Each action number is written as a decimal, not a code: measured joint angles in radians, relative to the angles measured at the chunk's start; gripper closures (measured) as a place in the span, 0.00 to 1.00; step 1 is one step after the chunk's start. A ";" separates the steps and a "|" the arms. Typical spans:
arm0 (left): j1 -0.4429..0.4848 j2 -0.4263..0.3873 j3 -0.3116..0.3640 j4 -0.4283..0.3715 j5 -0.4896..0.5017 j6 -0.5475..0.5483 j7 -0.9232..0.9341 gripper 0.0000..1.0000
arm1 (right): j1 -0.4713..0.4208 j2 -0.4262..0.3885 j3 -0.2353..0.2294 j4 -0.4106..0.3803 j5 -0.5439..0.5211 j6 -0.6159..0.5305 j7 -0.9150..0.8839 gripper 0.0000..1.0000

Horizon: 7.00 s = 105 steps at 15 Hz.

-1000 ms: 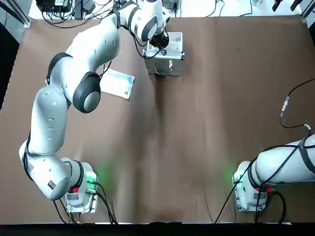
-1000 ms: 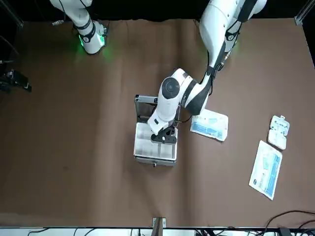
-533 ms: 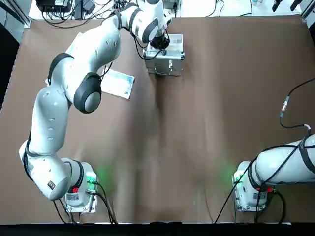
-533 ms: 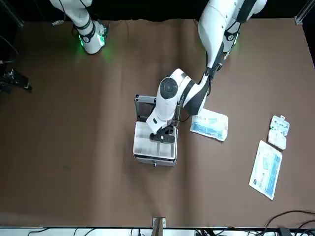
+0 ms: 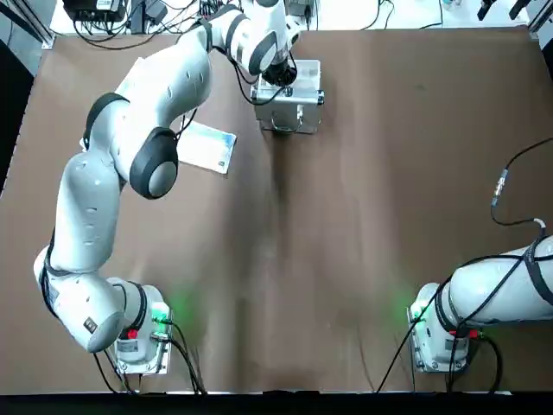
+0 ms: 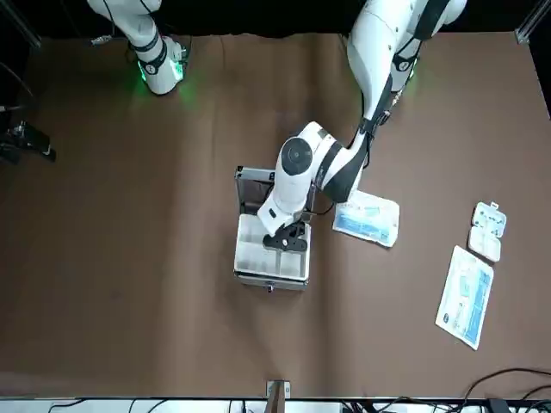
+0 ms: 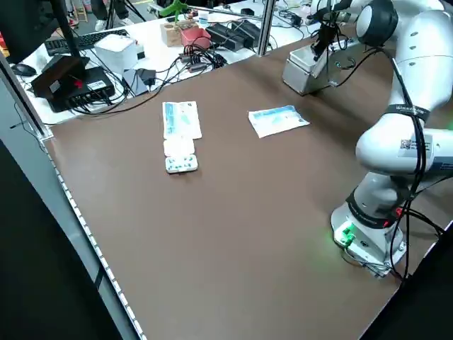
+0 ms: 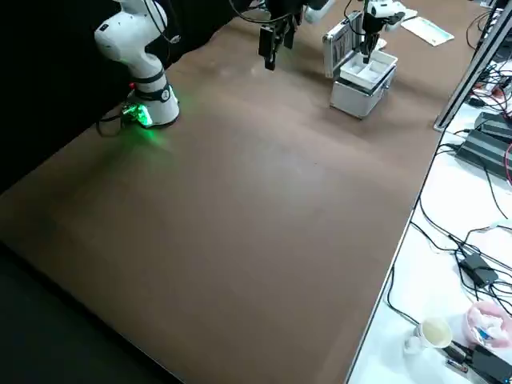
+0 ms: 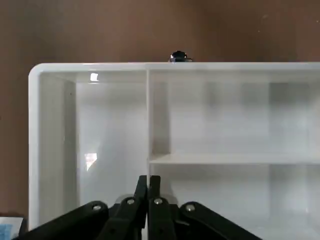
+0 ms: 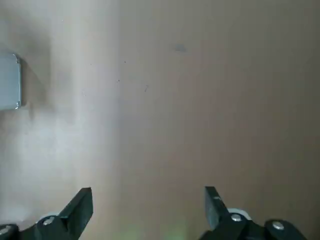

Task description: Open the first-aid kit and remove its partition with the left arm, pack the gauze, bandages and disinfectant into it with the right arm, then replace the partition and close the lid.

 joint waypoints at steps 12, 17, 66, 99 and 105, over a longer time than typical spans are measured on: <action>-0.001 0.000 0.001 0.000 0.026 0.000 0.030 0.97 | 0.000 0.000 0.000 0.000 0.000 0.000 -0.001 0.01; -0.001 0.008 0.000 0.000 0.026 -0.001 0.029 0.97 | 0.000 0.000 0.000 0.000 0.000 -0.001 -0.001 0.01; -0.011 0.062 -0.001 0.002 0.042 0.043 -0.009 0.97 | -0.008 0.000 -0.001 0.000 -0.002 0.002 -0.004 0.01; 0.014 -0.204 0.003 0.043 0.045 -0.319 -0.017 0.00 | -0.008 0.000 0.000 0.000 -0.002 0.002 -0.005 0.01; 0.010 -0.336 -0.005 0.042 -0.095 -0.542 -0.016 0.23 | -0.005 0.000 0.001 0.000 -0.002 0.001 -0.005 0.01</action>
